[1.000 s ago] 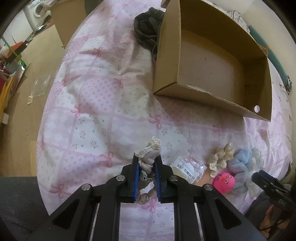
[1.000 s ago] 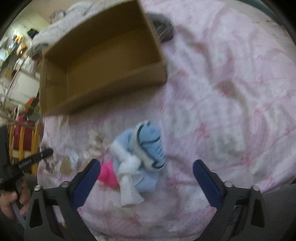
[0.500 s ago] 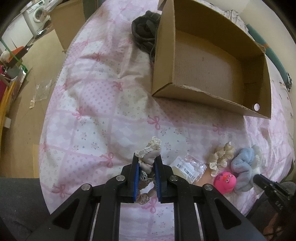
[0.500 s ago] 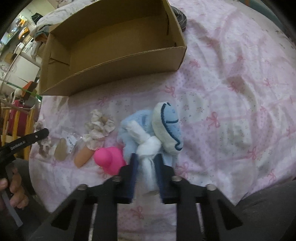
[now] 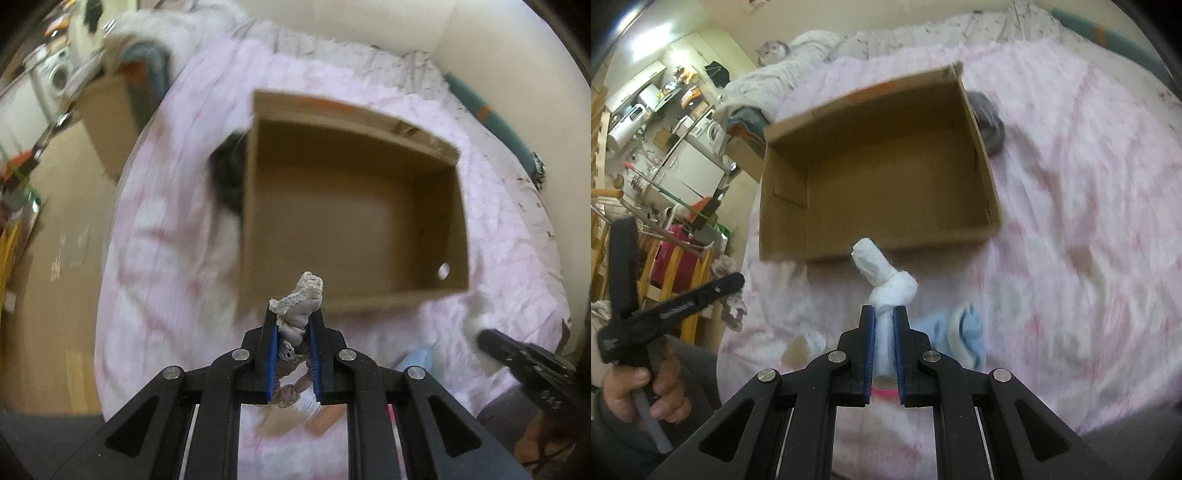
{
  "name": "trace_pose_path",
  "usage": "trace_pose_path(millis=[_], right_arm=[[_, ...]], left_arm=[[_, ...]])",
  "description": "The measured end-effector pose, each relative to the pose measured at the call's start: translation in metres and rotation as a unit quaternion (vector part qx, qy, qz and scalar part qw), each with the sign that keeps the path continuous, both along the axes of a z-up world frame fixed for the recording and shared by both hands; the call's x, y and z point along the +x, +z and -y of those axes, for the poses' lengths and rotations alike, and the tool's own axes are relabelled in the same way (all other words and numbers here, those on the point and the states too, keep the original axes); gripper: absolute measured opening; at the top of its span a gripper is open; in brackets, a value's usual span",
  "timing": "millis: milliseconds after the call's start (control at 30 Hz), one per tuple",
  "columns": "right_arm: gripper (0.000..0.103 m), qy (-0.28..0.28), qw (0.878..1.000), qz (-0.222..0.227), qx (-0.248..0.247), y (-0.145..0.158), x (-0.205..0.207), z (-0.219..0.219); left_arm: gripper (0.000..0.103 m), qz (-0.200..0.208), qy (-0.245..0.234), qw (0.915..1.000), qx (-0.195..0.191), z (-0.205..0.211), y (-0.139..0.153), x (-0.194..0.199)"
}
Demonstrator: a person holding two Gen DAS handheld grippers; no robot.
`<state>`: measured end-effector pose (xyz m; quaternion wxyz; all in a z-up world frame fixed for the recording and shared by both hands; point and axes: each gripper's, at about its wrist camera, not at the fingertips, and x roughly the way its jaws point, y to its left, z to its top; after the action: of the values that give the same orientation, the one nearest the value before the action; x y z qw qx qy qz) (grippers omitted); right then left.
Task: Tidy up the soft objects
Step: 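Carry scrunchie and sock into the box and open both grippers, then lift both open grippers out of the box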
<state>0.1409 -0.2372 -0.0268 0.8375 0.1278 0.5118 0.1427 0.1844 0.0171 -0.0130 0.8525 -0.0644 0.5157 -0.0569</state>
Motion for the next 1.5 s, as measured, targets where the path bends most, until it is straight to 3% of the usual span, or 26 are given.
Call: trace_pose_path(millis=[200, 400, 633, 867, 1133, 1267, 1333, 1400, 1500], right_arm=[[0.011, 0.004, 0.999, 0.031, 0.002, 0.000, 0.052, -0.006], [0.011, 0.000, 0.999, 0.043, 0.010, -0.019, 0.096, -0.008], [0.011, 0.003, 1.000, 0.019, 0.005, -0.056, 0.104, -0.015], [0.011, 0.002, 1.000, 0.012, 0.003, -0.064, 0.109, -0.017], [0.011, 0.004, 1.000, 0.015, 0.016, -0.061, 0.108, -0.021], [0.011, -0.001, 1.000, 0.015, 0.027, -0.062, 0.105, -0.013], [0.014, -0.005, 0.999, 0.020, 0.037, -0.059, 0.105, -0.010], [0.020, -0.010, 0.999, 0.019, 0.045, -0.058, 0.105, -0.006], [0.034, -0.016, 0.998, 0.023, 0.051, -0.055, 0.103, -0.003]], left_arm=[[0.013, 0.028, -0.023, 0.9988, 0.031, 0.034, 0.011, 0.051], [0.013, 0.029, -0.022, 0.9970, 0.068, 0.054, -0.013, 0.089], [0.013, 0.013, -0.027, 0.9958, 0.087, 0.066, -0.048, 0.103], [0.014, 0.006, -0.019, 0.9956, 0.092, 0.063, -0.066, 0.103], [0.018, 0.008, -0.024, 0.9954, 0.092, 0.062, -0.067, 0.100], [0.035, 0.004, -0.019, 0.9965, 0.081, 0.058, -0.062, 0.098], [0.062, 0.013, -0.015, 0.9966, 0.080, 0.057, -0.056, 0.094], [0.073, 0.025, -0.012, 0.9960, 0.085, 0.056, -0.051, 0.090], [0.073, 0.027, -0.017, 0.9956, 0.088, 0.055, -0.046, 0.086]])
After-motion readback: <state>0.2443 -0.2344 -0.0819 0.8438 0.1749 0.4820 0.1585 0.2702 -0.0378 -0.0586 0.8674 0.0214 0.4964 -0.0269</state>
